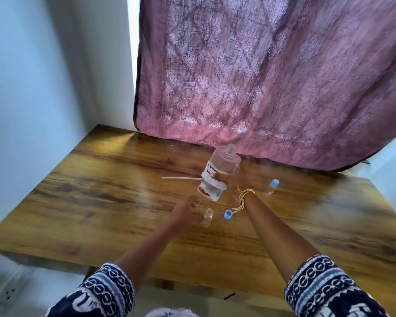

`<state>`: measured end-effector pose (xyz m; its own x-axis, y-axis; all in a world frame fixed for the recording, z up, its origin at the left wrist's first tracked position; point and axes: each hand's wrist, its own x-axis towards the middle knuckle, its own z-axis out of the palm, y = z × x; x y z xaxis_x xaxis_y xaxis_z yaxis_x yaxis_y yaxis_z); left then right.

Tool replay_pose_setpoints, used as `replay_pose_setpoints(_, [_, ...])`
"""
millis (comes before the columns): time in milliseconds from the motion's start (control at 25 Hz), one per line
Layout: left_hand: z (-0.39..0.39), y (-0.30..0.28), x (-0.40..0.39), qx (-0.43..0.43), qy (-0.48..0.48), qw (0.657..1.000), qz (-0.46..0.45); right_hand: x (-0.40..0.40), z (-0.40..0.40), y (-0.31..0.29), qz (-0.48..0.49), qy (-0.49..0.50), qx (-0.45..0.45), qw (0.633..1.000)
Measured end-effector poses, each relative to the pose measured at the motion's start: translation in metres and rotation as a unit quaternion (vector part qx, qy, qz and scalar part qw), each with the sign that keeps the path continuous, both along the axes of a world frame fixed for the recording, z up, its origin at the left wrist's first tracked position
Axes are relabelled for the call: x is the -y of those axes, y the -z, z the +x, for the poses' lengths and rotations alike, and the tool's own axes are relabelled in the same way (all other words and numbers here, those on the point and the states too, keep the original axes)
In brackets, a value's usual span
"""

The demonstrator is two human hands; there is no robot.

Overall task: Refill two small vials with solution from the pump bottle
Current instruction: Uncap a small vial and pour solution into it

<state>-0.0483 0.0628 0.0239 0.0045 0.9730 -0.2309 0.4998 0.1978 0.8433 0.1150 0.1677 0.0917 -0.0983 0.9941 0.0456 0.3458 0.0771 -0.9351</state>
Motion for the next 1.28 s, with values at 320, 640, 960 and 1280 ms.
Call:
replay_pose_setpoints(320, [0.033, 0.018, -0.009, -0.013, 0.03, 0.999, 0.001, 0.009, 0.026, 0.012, -0.006, 0.087, -0.009, 0.996])
replay_pose_setpoints(640, [-0.008, -0.009, -0.032, 0.019, -0.022, 0.997, 0.069, 0.01, 0.015, -0.004, 0.038, 0.085, -0.004, 0.996])
replay_pose_setpoints(960, [-0.042, 0.014, -0.017, 0.096, -0.092, 0.99, 0.056, 0.021, -0.012, 0.002, 0.091, -0.074, 0.208, 0.971])
replay_pose_setpoints(1280, [-0.06, 0.007, 0.002, 0.158, -0.131, 0.975, 0.087, 0.028, -0.026, 0.002, 0.178, -0.151, 0.296, 0.926])
